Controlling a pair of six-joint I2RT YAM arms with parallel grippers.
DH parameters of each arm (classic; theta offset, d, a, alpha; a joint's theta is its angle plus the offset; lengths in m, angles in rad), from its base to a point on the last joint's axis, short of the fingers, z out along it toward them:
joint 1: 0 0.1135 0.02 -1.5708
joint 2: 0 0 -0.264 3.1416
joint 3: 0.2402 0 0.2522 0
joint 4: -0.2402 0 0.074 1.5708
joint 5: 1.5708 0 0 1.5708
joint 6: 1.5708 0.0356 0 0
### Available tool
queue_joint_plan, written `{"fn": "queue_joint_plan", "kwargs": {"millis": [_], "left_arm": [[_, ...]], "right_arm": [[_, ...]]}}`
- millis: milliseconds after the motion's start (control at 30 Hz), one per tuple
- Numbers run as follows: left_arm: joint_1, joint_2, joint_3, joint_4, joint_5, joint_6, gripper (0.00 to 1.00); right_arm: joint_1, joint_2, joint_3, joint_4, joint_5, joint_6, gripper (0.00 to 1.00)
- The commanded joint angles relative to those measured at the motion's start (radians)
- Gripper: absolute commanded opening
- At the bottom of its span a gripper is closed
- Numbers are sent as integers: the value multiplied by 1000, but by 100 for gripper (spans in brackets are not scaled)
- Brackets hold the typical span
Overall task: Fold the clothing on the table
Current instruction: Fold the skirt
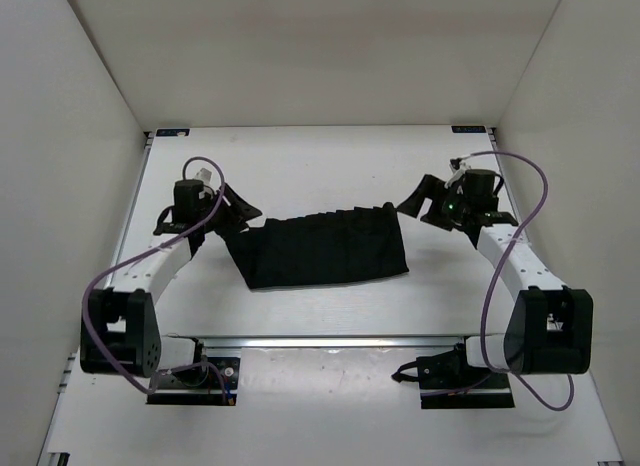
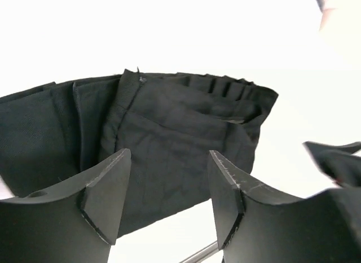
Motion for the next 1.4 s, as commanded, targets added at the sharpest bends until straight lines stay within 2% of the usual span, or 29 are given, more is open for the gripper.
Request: {"fn": "queue_joint_plan", "kwargs": {"millis": [0, 33, 100, 133, 233, 400, 633, 867, 933, 967, 1033, 1067, 1100, 1133, 1167, 1300, 1367], "left_arm": [[17, -100, 5, -64, 16, 35, 67], [3, -127, 8, -109, 13, 55, 69], [-29, -161, -4, -188, -43, 88, 70], [-48, -193, -38, -199, -40, 96, 71], [-65, -284, -199, -180, -54, 44, 71], [-100, -373, -397, -86, -102, -59, 72], [-178, -313, -380, -110, -209, -59, 74], [-203, -290, -429, -49, -301, -105, 73], [-209, -284, -429, -29, -329, -109, 65], [-209, -286, -432, -12, -348, -106, 61], [-206, -280, -434, 11, -361, -115, 43], [-206, -264, -437, 28, -358, -113, 32], [-204, -257, -428, 34, -356, -109, 26], [-209, -243, -419, 48, -364, -105, 11], [-215, -224, -407, 54, -369, -103, 0], [-262, -155, -376, 167, -359, -129, 0], [-331, -107, -345, 212, -362, -152, 0]], "right_arm": [[-10, -68, -85, -49, 39, -36, 79], [2, -81, -115, -58, 47, -24, 75], [-5, -125, -160, -76, 54, -5, 57], [-7, -147, -198, -72, 56, -1, 54], [-10, -191, -281, -66, 45, 62, 62], [-10, -247, -456, 12, 8, 162, 62], [-10, -207, -557, 161, -47, 262, 66], [-5, -124, -579, 284, -50, 323, 64], [-8, -98, -576, 319, -58, 335, 57], [-7, -74, -571, 345, -62, 344, 49], [-10, -31, -568, 373, -77, 346, 32], [-40, -17, -548, 381, -82, 340, 27], [-42, 3, -542, 376, -88, 328, 14], [-42, 9, -522, 356, -82, 323, 0], [-54, 7, -508, 329, -70, 311, 0], [-99, -93, -481, 206, -35, 273, 0], [-142, -154, -439, 106, -6, 221, 0]]}}
